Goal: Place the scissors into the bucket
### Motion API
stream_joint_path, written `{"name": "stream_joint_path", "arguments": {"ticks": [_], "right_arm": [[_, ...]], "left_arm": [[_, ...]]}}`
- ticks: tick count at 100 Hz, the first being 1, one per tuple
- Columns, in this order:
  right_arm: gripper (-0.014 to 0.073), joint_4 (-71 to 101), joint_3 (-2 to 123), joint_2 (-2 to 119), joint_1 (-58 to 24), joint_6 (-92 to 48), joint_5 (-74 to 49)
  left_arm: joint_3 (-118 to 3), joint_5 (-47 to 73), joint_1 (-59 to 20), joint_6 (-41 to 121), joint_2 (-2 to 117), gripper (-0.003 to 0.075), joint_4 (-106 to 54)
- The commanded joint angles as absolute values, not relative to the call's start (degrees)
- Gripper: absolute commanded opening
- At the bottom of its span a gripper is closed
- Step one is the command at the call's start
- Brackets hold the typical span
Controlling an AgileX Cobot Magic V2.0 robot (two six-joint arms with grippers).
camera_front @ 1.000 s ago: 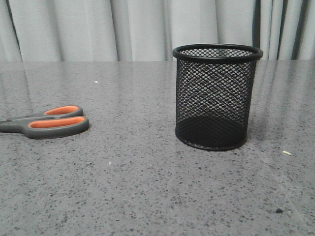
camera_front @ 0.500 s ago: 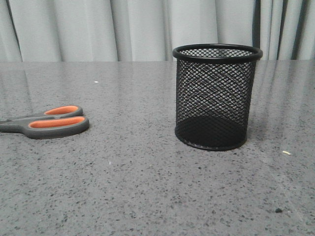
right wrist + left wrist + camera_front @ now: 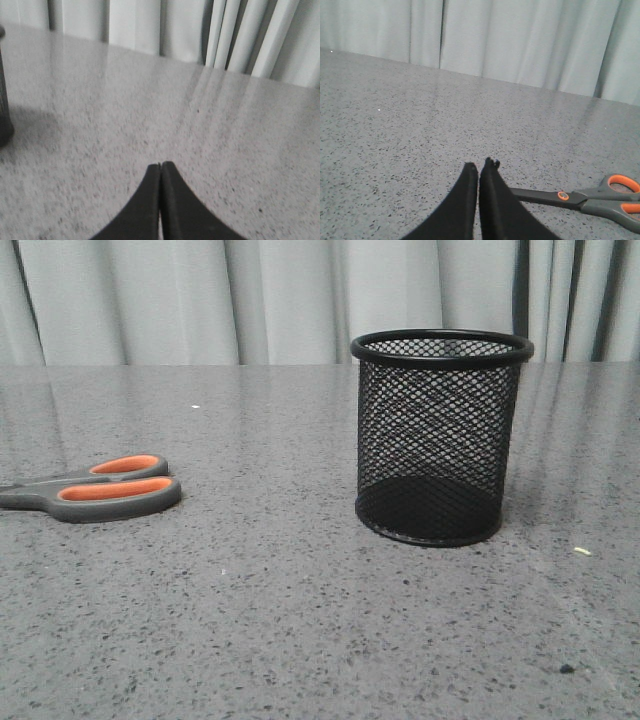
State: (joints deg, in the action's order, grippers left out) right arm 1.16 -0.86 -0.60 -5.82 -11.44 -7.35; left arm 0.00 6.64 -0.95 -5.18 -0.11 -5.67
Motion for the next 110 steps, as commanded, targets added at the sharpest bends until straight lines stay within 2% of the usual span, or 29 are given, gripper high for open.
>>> {"name": "stream_joint_path", "arguments": {"ticks": [1, 73, 110], "right_arm": [[-0.0074, 4.79, -1.15, -1.91, -5.47, -11.53, -0.37], [-0.0074, 6.46, -1.15, -1.91, -5.47, -11.53, 1.24], [-0.0074, 33.64, -1.04, -1.91, -5.47, -11.53, 3.82]], "left_arm": [[2.36, 2.19, -1.19, -5.50, -1.69, -0.0020, -6.19], [2.36, 2.19, -1.19, -5.50, -1.69, -0.0020, -6.99], [2.01, 0.63, -1.19, -5.50, -1.69, -0.0020, -31.27]]}}
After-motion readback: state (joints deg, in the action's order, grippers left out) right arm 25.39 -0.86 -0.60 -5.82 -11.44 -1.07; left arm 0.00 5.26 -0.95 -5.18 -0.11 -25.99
